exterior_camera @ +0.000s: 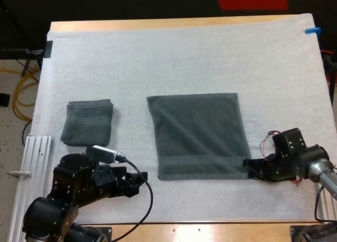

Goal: Pick towel from pile fold and stack

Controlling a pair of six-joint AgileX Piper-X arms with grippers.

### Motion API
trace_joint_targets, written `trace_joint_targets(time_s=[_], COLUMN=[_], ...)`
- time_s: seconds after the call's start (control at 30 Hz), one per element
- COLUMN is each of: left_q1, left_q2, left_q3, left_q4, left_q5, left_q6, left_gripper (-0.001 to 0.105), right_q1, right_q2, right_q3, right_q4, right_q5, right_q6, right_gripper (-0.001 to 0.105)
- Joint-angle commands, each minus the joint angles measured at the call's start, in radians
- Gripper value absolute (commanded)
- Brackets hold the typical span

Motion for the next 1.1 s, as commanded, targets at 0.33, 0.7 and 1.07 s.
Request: trace_joint_targets(time_s=[0.33,0.7,1.07], left_q1=[0.000,0.000,-0.134], left_q2=[0.262,0.634,0.841], left_q3=[0.094,0.094,0.094], left_q4=[-0.192,-0.443,-0.501], left_q5=[0.134,0.229,0.270], left_q6=[-0.017,-0.017,-0.021], left_gripper=[0.066,0.066,0.066], right_q1=[0.003,0.003,0.003], right_q2=[-0.047,-0.047,-0.047], right_q3=[0.001,0.001,0.001], right_q4=[0.046,0.046,0.046], right_q5=[0.055,0.055,0.055], right_q6=[-0.030,-0.032,-0.032], right_gripper=[0.000,0.000,0.000])
